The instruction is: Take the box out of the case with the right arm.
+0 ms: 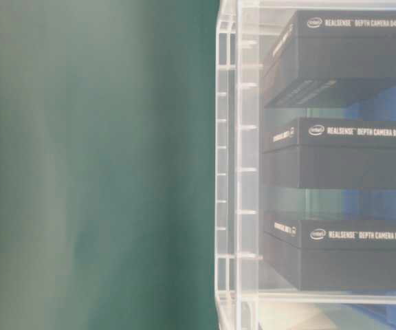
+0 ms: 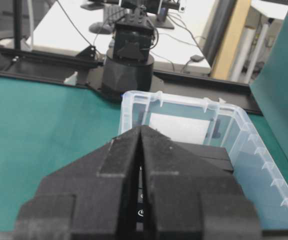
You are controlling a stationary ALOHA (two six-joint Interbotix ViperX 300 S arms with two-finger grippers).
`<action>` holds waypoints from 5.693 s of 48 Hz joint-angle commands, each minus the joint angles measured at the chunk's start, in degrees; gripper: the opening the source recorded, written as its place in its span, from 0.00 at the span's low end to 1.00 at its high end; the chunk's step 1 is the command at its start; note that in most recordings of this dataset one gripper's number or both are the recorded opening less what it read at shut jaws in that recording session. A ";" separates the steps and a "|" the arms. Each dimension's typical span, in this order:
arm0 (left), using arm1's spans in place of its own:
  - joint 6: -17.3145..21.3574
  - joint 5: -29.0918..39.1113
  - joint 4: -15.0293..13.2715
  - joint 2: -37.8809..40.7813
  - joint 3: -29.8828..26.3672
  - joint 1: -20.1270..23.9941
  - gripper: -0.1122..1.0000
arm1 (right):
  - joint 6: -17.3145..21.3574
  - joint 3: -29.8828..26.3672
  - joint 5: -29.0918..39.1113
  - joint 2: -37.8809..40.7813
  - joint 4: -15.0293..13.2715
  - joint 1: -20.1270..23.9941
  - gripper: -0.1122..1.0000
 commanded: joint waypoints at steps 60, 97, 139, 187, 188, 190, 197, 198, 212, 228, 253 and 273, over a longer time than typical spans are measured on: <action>-0.79 40.96 1.23 0.97 -29.00 0.44 0.10 | 5.27 -32.43 41.84 4.13 0.26 -0.70 0.10; -13.71 87.71 1.23 1.05 -35.77 -2.90 0.10 | 19.95 -39.81 98.26 11.07 -0.26 -0.62 0.10; -13.71 87.63 1.23 1.14 -35.77 -2.99 0.10 | 84.38 -40.69 107.58 13.36 -3.34 -0.70 0.10; -13.80 87.71 1.23 1.14 -35.77 -2.99 0.10 | 59.68 -42.63 105.64 20.57 -5.19 -21.97 0.10; -13.71 87.71 1.23 1.14 -35.68 -2.99 0.10 | 59.68 -42.63 105.64 20.57 -5.10 -22.06 0.10; -13.71 87.71 1.23 1.14 -35.68 -2.99 0.10 | 59.77 -42.63 105.56 20.65 -5.19 -22.06 0.10; -13.71 87.71 1.23 1.14 -35.68 -2.99 0.10 | 61.00 -42.63 105.64 20.65 -5.36 -22.41 0.10; -13.71 87.71 1.23 1.14 -35.77 -2.99 0.10 | 61.26 -42.54 105.56 20.57 -5.36 -22.41 0.10; -13.71 87.98 1.23 1.05 -35.68 -2.99 0.10 | 65.83 -42.19 105.64 20.65 -6.24 -22.41 0.55; -13.45 88.15 1.32 1.05 -35.68 -2.99 0.10 | 69.52 -42.19 105.91 20.65 -7.03 -22.41 0.91; -13.71 88.59 1.32 1.05 -35.77 -2.99 0.10 | 69.96 -42.63 105.64 21.80 -6.86 -22.41 0.91; -13.62 90.26 1.41 1.14 -35.77 -2.99 0.10 | 73.21 -50.10 97.91 33.93 -5.27 -20.30 0.91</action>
